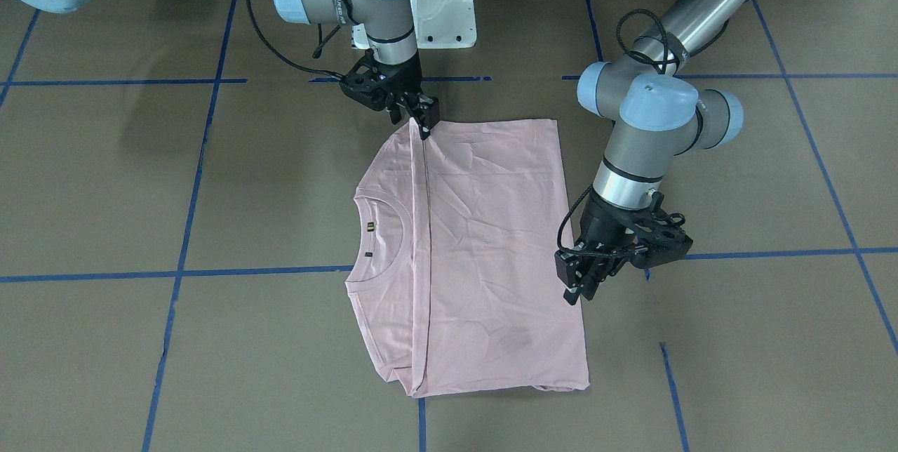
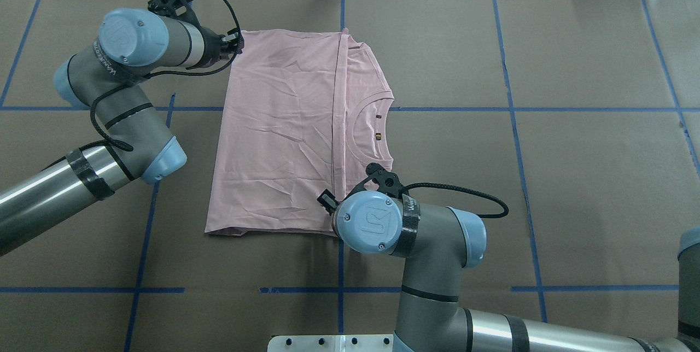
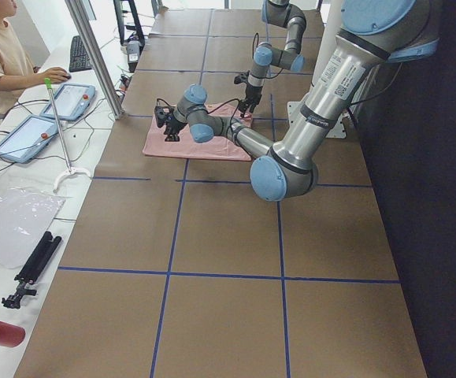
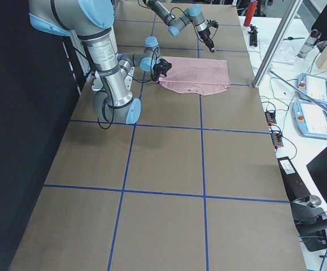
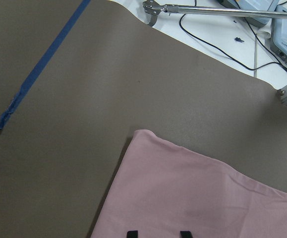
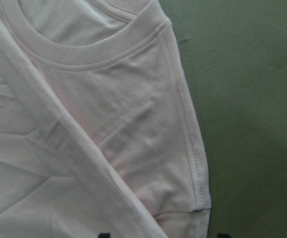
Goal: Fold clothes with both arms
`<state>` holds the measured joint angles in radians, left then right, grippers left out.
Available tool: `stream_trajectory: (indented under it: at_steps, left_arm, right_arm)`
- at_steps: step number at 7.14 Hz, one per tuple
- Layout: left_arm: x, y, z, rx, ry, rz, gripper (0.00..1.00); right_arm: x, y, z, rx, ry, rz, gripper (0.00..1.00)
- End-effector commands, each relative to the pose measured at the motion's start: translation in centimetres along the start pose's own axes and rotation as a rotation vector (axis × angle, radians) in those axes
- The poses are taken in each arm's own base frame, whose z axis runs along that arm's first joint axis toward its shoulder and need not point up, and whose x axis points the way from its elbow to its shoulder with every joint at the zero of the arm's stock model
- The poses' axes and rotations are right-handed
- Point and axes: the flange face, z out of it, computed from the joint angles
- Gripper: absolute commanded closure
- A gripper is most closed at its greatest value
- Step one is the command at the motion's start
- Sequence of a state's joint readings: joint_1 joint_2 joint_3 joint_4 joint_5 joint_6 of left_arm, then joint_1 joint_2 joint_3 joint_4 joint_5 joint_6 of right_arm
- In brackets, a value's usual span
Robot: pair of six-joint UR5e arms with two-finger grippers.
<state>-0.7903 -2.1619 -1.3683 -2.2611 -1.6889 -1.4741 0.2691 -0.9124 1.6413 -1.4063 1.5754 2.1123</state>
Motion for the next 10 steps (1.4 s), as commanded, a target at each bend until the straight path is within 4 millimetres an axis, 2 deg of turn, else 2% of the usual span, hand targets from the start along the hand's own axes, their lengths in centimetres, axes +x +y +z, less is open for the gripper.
stream_trajectory:
  at_steps: [1, 2, 3, 7, 10]
  left_arm:
    - [0.0, 0.0, 0.0, 0.001, -0.001, 0.0, 0.6]
    - [0.0, 0.0, 0.0, 0.001, -0.001, 0.0, 0.6]
    - [0.0, 0.0, 0.0, 0.001, -0.001, 0.0, 0.6]
    - [0.1, 0.0, -0.1, 0.0, 0.001, -0.001, 0.6]
    - [-0.2, 0.3, -1.2, -0.001, 0.013, -0.017, 0.6]
  right_arm:
    - [0.1, 0.0, 0.6, 0.009, 0.016, 0.0, 0.3]
    - [-0.5, 0.2, 0.2, 0.02, 0.031, 0.001, 0.62]
    - [-0.8, 0.4, 0.1, 0.025, 0.043, -0.001, 1.0]
    - [-0.9, 0.6, -0.4, 0.018, 0.034, -0.005, 1.0]
    - [-0.8, 0.2, -0.7, 0.03, 0.047, -0.006, 1.0]
